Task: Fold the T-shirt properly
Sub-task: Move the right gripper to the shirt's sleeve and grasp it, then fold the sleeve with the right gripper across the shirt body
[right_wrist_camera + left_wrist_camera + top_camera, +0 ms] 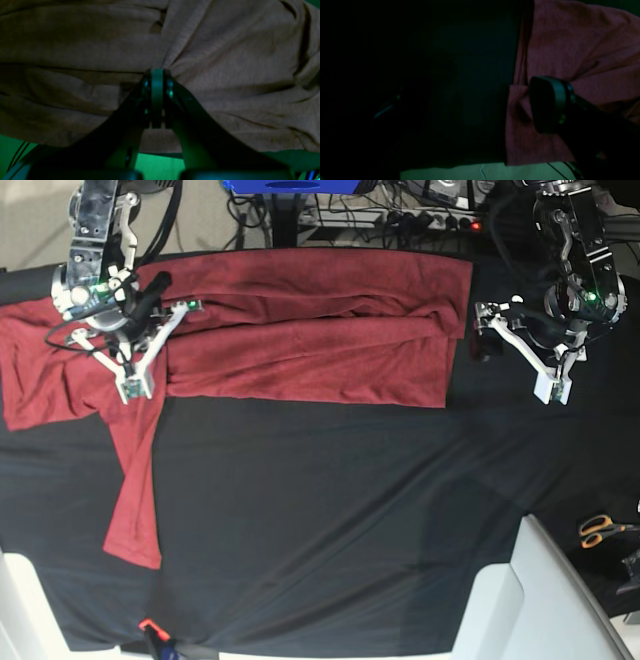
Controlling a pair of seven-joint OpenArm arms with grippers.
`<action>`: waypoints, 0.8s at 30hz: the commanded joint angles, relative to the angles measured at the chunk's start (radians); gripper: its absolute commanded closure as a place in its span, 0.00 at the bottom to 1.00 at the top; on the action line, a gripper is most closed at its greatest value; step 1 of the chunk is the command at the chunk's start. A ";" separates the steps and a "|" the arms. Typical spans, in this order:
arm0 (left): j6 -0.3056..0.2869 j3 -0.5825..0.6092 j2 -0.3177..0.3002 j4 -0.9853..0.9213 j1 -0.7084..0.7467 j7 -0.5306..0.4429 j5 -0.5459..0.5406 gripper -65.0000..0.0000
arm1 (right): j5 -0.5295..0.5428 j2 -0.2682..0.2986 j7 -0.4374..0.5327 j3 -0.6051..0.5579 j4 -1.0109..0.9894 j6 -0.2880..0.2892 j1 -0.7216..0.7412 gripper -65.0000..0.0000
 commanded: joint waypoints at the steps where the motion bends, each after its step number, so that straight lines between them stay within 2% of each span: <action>1: 0.002 -0.004 -0.012 0.013 -0.004 -0.014 -0.009 0.08 | 0.008 -0.001 0.014 -0.013 0.031 0.001 -0.011 1.00; 5: 0.002 -0.004 -0.012 0.014 -0.004 -0.015 -0.009 0.08 | 0.008 -0.001 0.014 -0.051 0.058 0.001 -0.043 1.00; 16: 0.002 -0.006 -0.012 0.014 -0.005 -0.015 -0.009 0.08 | 0.008 0.001 0.013 -0.045 0.060 0.001 -0.054 0.98; 19: 0.002 -0.006 -0.012 0.014 -0.005 -0.015 -0.009 0.08 | 0.008 0.001 0.013 -0.045 0.086 0.001 -0.060 0.84; 24: 0.002 -0.006 -0.012 0.013 -0.004 -0.015 -0.006 0.08 | 0.008 0.005 0.011 -0.045 0.179 0.001 -0.071 0.43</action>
